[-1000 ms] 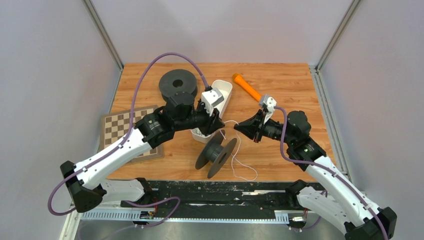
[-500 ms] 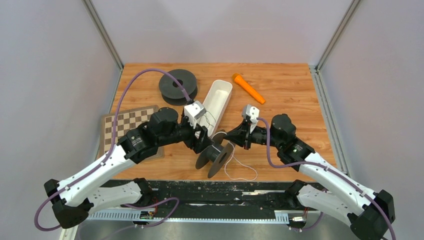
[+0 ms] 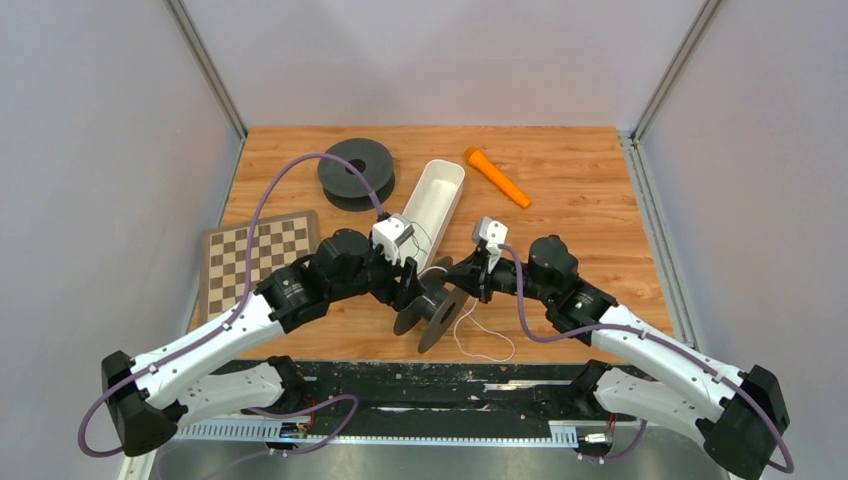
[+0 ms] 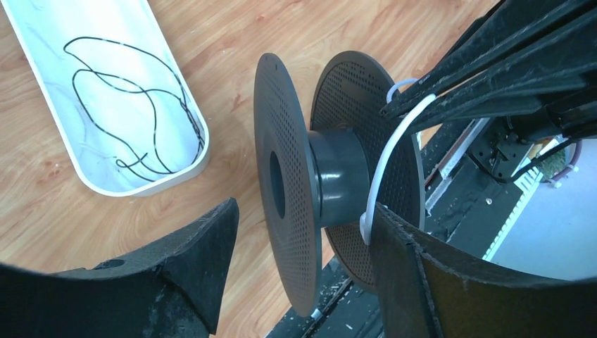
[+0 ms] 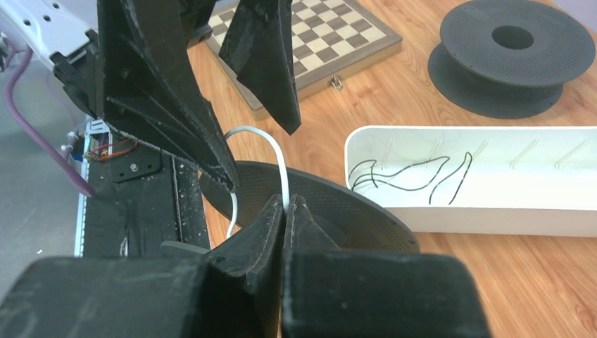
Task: Wrap the cables
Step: Wrap the cable around the cable reel.
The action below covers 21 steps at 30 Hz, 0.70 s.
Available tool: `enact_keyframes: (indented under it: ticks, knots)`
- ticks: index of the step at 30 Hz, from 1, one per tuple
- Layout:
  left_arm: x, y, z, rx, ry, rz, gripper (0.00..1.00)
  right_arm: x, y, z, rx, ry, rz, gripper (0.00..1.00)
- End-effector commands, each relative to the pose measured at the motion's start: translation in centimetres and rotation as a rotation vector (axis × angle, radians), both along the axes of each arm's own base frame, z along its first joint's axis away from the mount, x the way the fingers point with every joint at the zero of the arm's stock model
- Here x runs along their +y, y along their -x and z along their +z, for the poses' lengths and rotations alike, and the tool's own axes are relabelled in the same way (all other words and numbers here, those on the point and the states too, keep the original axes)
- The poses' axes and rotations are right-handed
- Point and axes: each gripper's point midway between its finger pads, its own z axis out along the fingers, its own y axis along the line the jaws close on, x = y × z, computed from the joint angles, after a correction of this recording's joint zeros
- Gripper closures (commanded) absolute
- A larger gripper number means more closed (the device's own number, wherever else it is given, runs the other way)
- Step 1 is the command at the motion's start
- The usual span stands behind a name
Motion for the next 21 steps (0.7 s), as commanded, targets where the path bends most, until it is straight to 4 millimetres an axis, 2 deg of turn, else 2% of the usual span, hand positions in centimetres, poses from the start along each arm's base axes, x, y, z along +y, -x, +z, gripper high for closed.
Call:
enact_keyframes:
  ticks: [1,10,21]
  knots:
    - [-0.7,-1.3,1.1,-0.041,0.058,0.045,0.28,0.0,-0.7,0.1,-0.057,-0.002,-0.027,1.00]
    - [-1.4,-1.3,0.1,-0.022,0.050,0.022,0.41,-0.4,-1.0,-1.2,-0.056,0.021,-0.053,1.00]
    - [-1.2,-1.3,-2.2,-0.022,0.001,0.022,0.45,-0.5,-1.3,-2.0,-0.057,0.023,-0.072,1.00]
